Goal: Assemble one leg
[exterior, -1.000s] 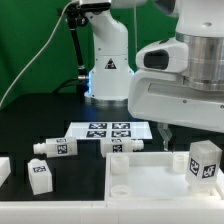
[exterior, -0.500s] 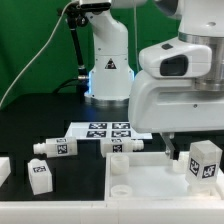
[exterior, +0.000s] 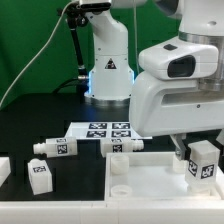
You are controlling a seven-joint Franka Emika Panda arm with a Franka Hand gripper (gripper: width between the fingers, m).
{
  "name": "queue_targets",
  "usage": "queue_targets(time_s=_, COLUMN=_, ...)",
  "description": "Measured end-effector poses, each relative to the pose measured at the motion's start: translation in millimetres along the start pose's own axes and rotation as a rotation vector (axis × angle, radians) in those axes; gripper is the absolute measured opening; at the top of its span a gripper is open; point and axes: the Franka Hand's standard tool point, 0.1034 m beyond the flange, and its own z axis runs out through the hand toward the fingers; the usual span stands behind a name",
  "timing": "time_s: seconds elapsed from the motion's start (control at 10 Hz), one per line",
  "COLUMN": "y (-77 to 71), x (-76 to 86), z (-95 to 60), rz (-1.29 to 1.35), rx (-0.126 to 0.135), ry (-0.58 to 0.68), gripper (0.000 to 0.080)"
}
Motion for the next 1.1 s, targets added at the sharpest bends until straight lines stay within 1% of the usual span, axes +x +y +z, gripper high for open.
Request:
queue_targets(time_s=0.3, y=0.1, x=0.0, z=0.0, rz=0.031, rx=0.0, ry=0.0, gripper=0.0285)
queue_targets(time_s=0.4, y=-0.2, x=0.0, z=0.0, rz=0.085, rx=0.002, ry=0.0, gripper=0.0285)
queue_targets(time_s=0.7, y=5.7, x=0.3, z=0.9, rz=0.413, rx=0.015, ry=0.027, gripper=0.0285)
queue_targets(time_s=0.8, y=7.1, x=-0.3, z=1.3, rz=0.553, rx=0.025, ry=0.048, gripper=0.0285)
queue_targets(time_s=0.9, y=8.1, x=-0.7, z=1.5, rz=0.658, rx=0.031, ry=0.063, gripper=0.0285)
queue_targets(time_s=1.0, y=7.7, x=-1.3, z=1.5, rz=0.796, rx=0.043, ry=0.071, gripper=0.0285)
queue_targets(time_s=1.1, y=5.8, x=-1.0, z=1.5, rz=0.944, rx=0.063, ry=0.075, gripper=0.0285)
